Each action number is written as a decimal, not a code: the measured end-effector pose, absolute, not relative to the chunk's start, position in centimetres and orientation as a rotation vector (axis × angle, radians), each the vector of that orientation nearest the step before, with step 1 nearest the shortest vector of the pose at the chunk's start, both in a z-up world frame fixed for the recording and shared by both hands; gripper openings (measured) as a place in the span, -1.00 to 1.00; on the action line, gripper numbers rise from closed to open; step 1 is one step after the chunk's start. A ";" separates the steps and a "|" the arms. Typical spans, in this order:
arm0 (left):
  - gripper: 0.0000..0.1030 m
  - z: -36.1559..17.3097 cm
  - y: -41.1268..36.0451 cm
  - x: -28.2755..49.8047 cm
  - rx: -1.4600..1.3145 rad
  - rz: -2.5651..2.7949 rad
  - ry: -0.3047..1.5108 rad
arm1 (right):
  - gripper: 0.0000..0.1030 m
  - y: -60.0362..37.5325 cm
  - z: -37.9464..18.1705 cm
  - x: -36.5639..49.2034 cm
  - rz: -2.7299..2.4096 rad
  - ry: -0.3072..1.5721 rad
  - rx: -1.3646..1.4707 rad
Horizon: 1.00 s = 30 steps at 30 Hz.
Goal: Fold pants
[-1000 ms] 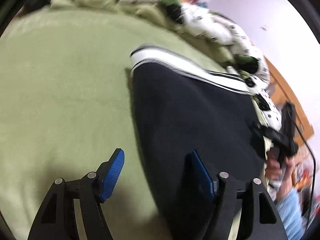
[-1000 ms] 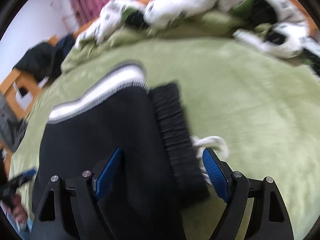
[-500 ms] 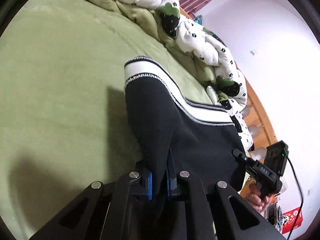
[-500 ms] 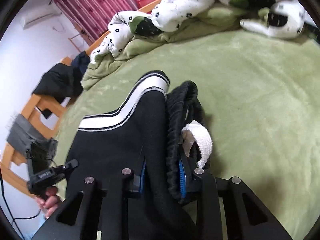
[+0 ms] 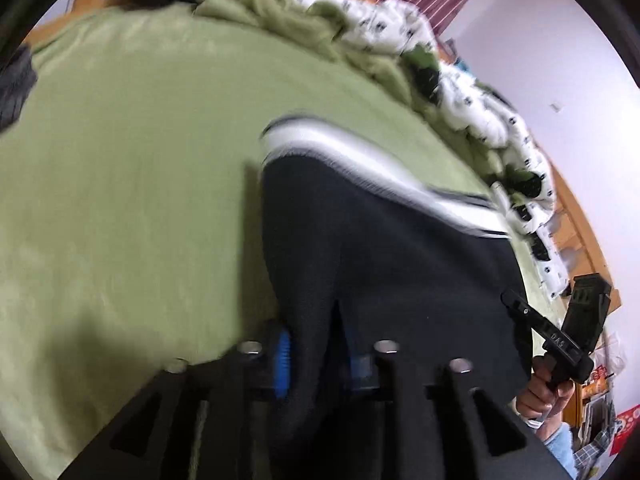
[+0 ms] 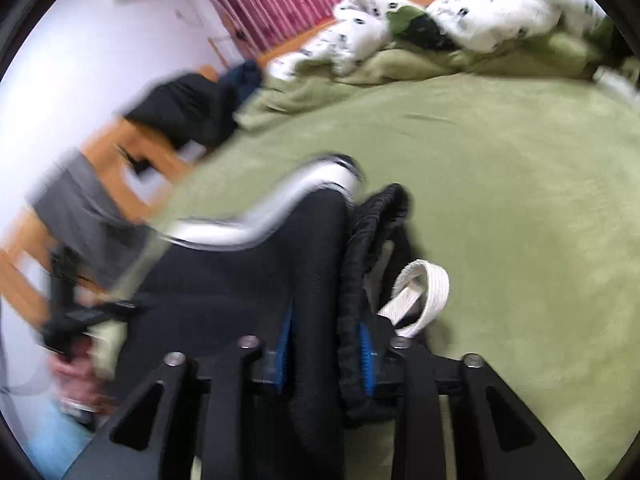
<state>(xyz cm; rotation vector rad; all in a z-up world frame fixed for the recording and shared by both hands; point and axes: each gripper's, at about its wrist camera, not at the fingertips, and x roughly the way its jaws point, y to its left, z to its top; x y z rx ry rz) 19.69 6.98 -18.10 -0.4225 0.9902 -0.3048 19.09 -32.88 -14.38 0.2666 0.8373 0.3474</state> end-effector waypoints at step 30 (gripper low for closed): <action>0.13 -13.3 6.5 14.9 -0.208 -0.268 0.831 | -0.19 -33.7 -12.3 22.9 0.117 0.854 0.122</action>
